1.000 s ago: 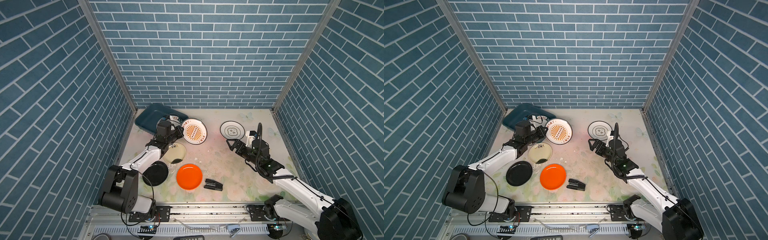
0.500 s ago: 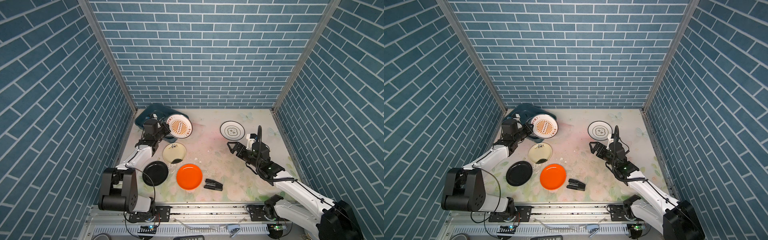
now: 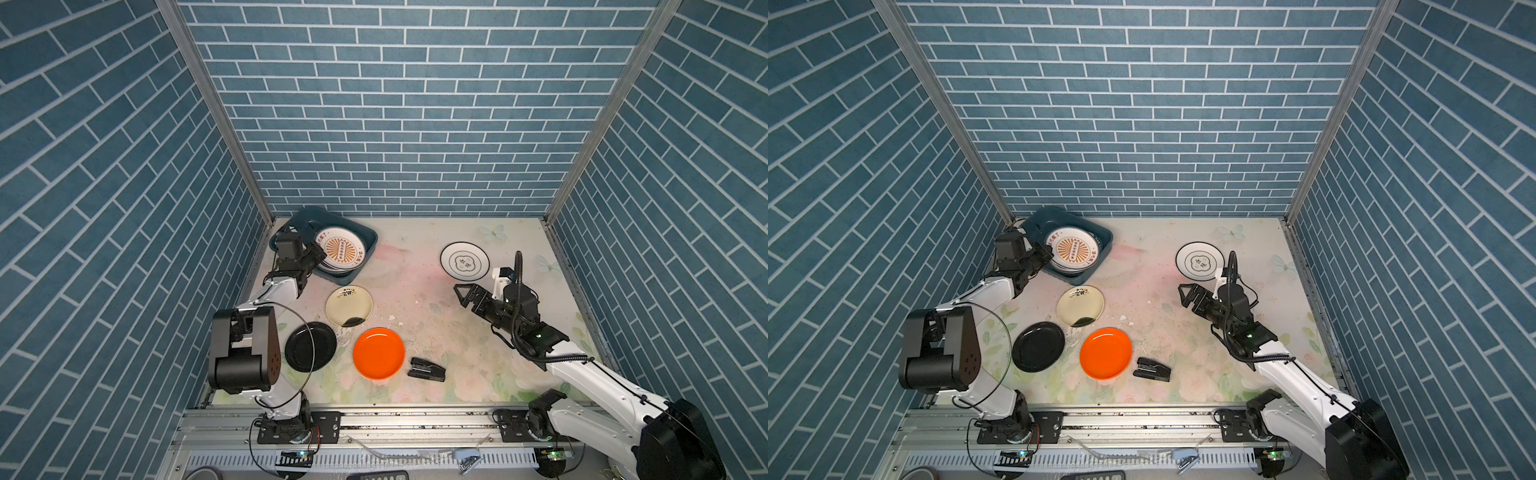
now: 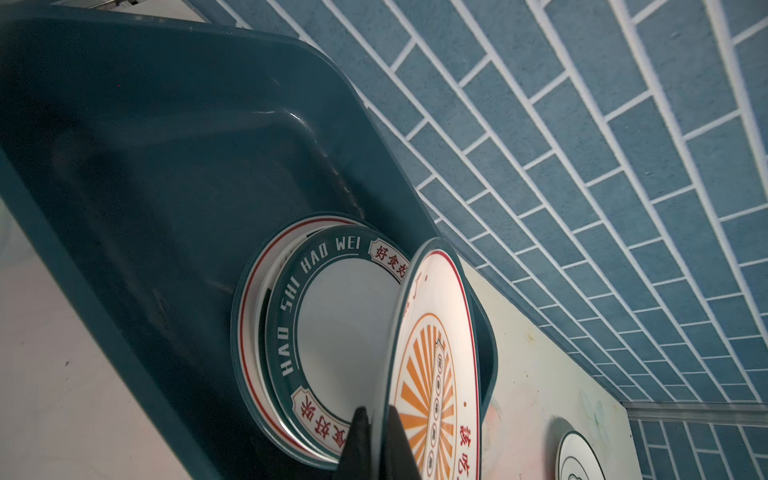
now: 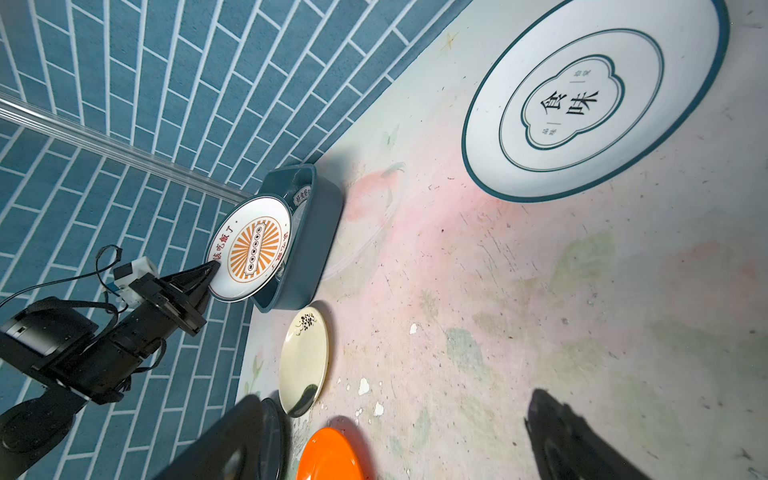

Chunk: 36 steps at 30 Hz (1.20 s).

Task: Place the plates into the plastic bin on the countertop
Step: 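Carry the plate to the teal bin with the left gripper while the right gripper withdraws, then lower the plate into the bin with the left gripper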

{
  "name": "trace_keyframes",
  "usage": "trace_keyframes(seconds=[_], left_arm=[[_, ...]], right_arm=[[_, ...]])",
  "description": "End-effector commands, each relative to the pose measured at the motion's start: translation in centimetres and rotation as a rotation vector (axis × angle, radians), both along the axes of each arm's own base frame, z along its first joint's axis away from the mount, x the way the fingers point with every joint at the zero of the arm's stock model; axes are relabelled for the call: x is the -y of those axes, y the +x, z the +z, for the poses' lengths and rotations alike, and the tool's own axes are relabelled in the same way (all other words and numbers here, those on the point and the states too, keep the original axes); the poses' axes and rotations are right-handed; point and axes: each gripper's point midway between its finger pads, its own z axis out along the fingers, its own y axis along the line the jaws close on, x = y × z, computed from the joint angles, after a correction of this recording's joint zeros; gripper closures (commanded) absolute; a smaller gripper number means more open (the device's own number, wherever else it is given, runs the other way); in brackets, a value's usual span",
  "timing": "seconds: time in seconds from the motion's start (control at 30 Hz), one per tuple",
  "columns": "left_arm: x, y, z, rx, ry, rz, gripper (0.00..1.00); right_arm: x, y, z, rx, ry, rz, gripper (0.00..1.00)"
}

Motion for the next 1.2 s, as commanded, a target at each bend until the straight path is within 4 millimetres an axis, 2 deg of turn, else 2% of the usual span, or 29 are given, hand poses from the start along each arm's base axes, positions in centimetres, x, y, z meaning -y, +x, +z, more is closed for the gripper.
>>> trace_keyframes(seconds=[0.0,0.47,0.5,0.6,0.73,0.87,0.9,0.93,0.97,1.17], left_arm=[[-0.6,1.8,1.3,0.058,-0.019,0.001,1.00],[-1.2,4.4,-4.0,-0.056,-0.048,-0.039,1.00],[-1.2,4.5,-4.2,-0.060,-0.046,-0.043,0.96],[-1.1,4.8,-4.4,-0.072,-0.036,-0.062,0.69],[-1.3,4.9,-4.2,-0.071,-0.009,-0.068,0.45],[-1.5,5.0,-3.5,-0.061,0.016,-0.070,0.32],[-1.5,5.0,-3.4,-0.058,0.019,-0.069,0.22],[-1.5,5.0,-3.0,-0.050,0.025,-0.070,0.08],[-1.6,5.1,-2.7,-0.044,0.031,-0.070,0.01],[-1.8,5.0,-1.1,-0.019,0.059,-0.069,0.00]], right_arm=[[0.3,0.1,-0.3,0.010,-0.029,-0.003,0.01],[0.5,0.3,-1.0,-0.013,-0.048,-0.008,0.01],[0.4,0.3,-1.0,-0.014,-0.049,-0.006,0.01],[0.3,0.4,-1.0,-0.019,-0.051,-0.004,0.01],[0.2,0.6,-1.0,-0.021,-0.052,-0.002,0.01],[0.0,0.7,-1.0,-0.016,-0.053,0.009,0.01],[-0.1,0.7,-1.1,-0.020,-0.055,0.011,0.01],[-0.1,0.7,-1.1,-0.022,-0.056,0.010,0.01],[-0.1,0.7,-1.2,-0.025,-0.058,0.009,0.01],[0.7,0.6,-1.7,-0.054,-0.098,-0.005,0.01]])
